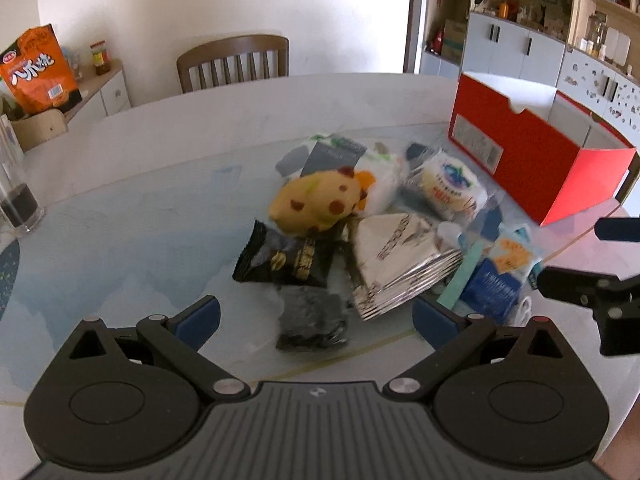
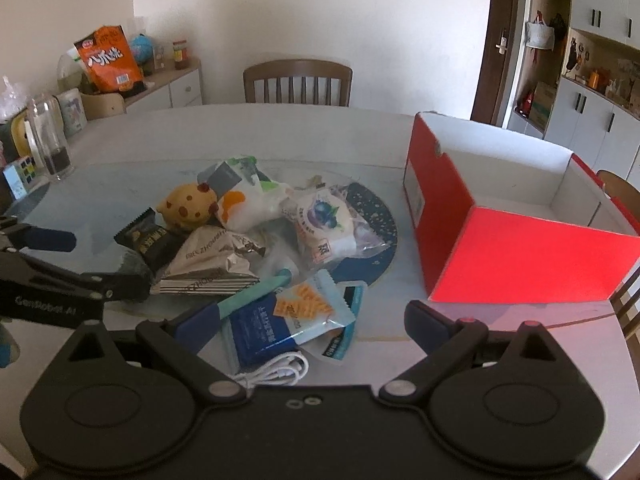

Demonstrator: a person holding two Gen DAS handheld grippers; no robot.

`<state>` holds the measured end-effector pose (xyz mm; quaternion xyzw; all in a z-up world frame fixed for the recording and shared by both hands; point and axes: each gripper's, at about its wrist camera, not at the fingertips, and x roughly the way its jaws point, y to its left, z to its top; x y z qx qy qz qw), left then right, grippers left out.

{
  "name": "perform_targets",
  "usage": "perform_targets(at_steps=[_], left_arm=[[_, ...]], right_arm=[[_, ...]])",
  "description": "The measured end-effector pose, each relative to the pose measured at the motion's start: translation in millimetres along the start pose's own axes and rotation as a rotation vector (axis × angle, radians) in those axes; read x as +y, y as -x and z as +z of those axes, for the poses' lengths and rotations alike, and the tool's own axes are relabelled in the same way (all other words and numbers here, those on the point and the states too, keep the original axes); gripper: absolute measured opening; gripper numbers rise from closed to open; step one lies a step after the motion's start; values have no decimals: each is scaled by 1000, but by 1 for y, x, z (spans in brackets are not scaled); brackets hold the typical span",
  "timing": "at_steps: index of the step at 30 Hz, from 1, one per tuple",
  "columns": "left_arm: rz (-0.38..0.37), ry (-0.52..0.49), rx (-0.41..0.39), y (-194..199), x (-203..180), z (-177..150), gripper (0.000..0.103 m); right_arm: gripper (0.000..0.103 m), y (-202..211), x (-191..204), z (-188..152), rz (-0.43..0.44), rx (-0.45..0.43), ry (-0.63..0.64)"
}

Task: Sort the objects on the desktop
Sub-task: 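Move both tools toward the pile of items on the table, then grasp the teal stick with the right tool while the left tool grasps the dark grey bag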

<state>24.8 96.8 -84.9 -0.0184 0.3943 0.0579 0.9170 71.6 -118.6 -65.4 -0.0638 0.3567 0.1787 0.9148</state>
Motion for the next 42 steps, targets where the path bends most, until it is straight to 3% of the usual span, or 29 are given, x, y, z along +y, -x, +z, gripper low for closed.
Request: perform_targets(at_steps=[10, 30, 42], left_arm=[[-13, -25, 17, -19, 9, -4, 102], [-43, 40, -13, -27, 31, -7, 100], [-58, 58, 5, -39, 22, -4, 93]], right_arm=[[99, -24, 18, 1, -41, 17, 58], [99, -50, 63, -8, 38, -21, 386], [99, -63, 70, -11, 60, -11, 426]])
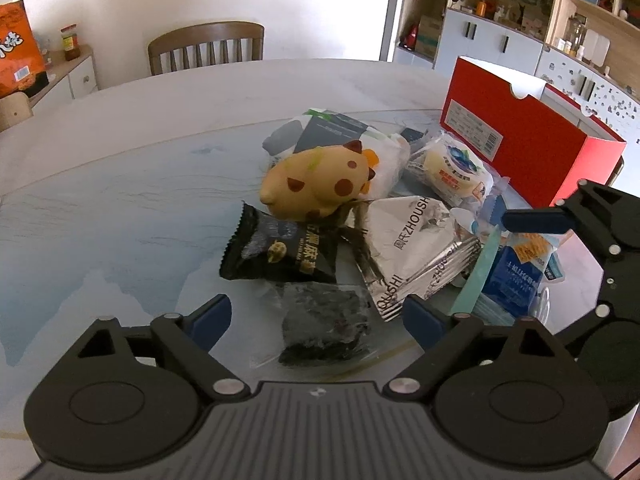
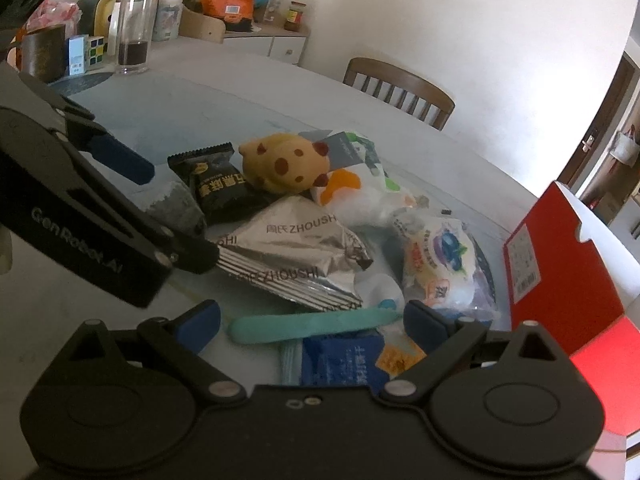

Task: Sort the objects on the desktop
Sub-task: 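Grasp the teal stick with the right tool while the left tool grasps the dark grey bag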

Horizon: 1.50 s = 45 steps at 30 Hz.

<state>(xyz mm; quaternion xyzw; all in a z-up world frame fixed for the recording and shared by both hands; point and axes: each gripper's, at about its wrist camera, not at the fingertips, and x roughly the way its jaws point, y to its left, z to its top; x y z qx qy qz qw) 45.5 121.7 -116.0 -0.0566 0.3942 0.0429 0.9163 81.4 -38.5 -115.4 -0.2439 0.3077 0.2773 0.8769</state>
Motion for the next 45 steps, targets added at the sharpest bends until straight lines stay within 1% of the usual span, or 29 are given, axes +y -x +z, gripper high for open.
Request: perform_targets(at_steps=[2, 7, 8, 11, 13, 15, 20, 24, 29, 39, 45], left_arm=[[-5, -2, -3, 0, -1, 0, 92], [-10, -8, 9, -3, -3, -1, 82], [-9, -6, 11, -3, -3, 0, 79], [4, 2, 15, -4, -3, 0, 76], [7, 0, 19, -4, -2, -1, 68], [13, -6, 22, -5, -2, -1, 57], [13, 1, 25, -3, 1, 0, 45], [13, -3, 21, 0, 3, -1, 42], [14, 2, 24, 7, 9, 0, 41], [-8, -3, 21, 28, 15, 2, 41], [-8, -9, 12, 39, 14, 9, 41]], right_arm=[[99, -2, -2, 0, 1, 1, 2], [97, -3, -7, 2, 22, 9, -12], [97, -3, -8, 2, 25, 10, -17], [97, -3, -9, 2, 31, 11, -28], [97, -3, -8, 2, 29, 11, -25], [97, -2, -9, 3, 29, 9, -30], [97, 1, -11, 5, 22, 10, -33], [97, 7, -11, 8, 14, 3, -38], [97, 13, -10, 13, 6, -2, -51], [97, 29, -19, 21, -12, 2, -137], [97, 45, -29, 31, -2, -21, -186]])
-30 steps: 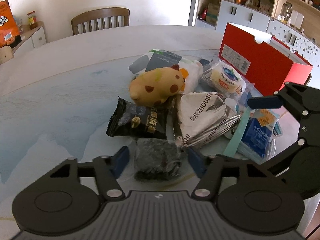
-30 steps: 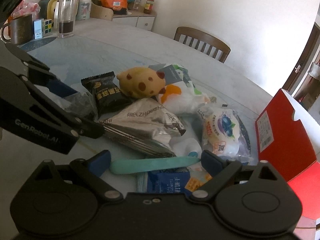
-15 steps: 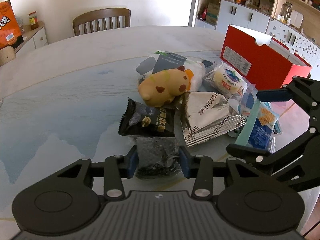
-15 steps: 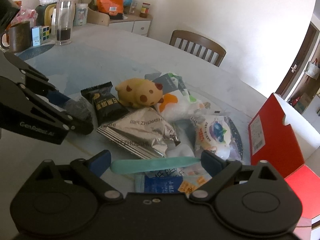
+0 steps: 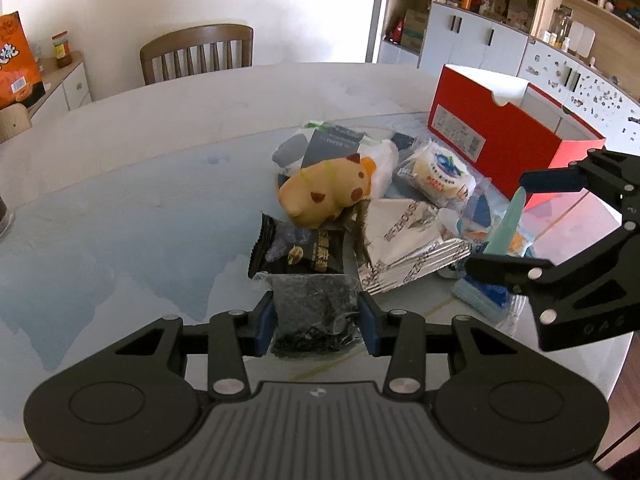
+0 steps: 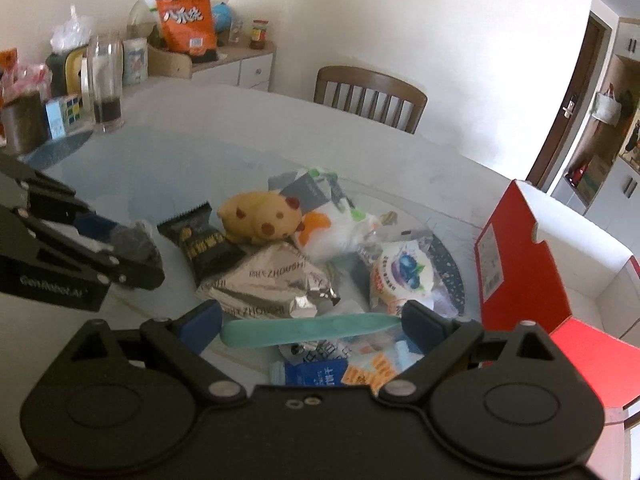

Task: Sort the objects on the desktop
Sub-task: 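Grasp the teal stick with the right tool while the left tool grasps the dark grey bag, then lift the teal stick with the right tool while the left tool carries the grey bag to the red box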

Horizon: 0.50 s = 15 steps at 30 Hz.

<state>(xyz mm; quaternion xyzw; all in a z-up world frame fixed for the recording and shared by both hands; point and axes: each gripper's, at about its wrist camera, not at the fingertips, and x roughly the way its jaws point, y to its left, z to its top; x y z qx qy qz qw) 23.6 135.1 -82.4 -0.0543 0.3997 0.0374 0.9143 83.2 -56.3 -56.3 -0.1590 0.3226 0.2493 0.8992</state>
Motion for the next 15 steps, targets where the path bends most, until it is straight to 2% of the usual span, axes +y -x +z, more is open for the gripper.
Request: perform_targets(at_steps=[15], left_arm=[[48, 30, -51, 21, -34, 33, 41]], right_arm=[[97, 40, -52, 25, 78, -70, -69]])
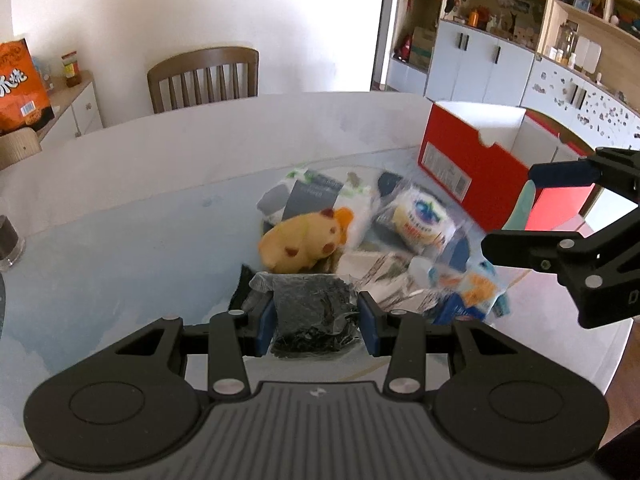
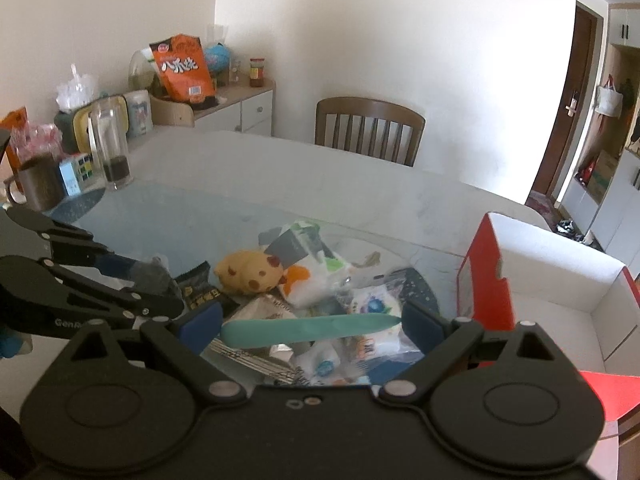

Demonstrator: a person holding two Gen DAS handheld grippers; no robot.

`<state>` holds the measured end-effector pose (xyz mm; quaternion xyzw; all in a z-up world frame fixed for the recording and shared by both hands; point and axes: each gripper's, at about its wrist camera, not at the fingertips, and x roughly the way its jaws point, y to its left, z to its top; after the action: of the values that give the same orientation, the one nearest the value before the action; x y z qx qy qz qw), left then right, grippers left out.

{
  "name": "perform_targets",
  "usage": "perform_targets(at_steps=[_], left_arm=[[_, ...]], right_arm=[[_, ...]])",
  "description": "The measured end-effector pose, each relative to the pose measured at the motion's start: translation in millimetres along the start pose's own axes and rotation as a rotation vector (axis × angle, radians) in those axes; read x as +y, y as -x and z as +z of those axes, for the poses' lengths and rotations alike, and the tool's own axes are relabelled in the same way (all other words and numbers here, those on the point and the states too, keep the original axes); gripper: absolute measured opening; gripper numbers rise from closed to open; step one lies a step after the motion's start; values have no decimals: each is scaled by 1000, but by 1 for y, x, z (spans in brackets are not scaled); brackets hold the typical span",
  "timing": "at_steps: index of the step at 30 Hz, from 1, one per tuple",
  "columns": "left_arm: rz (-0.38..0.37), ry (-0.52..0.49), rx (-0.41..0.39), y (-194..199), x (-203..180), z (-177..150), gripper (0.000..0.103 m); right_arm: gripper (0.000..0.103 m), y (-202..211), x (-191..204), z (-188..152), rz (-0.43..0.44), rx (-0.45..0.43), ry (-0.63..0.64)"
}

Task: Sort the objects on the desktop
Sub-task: 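Lift the teal stick with the right tool while the left tool carries the grey bag to the red box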

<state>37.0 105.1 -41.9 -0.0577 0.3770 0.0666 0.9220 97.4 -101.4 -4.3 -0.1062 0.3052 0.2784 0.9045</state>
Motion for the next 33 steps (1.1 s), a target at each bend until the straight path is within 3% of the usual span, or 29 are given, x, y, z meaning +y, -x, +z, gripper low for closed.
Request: perform_targets(at_steps=[16, 33], left_arm=[[59, 55, -68, -2, -68, 55, 41], [11, -15, -79, -48, -157, 109, 41]], right_arm=[[97, 33, -87, 17, 9, -63, -54], [97, 53, -176, -8, -69, -71, -116]])
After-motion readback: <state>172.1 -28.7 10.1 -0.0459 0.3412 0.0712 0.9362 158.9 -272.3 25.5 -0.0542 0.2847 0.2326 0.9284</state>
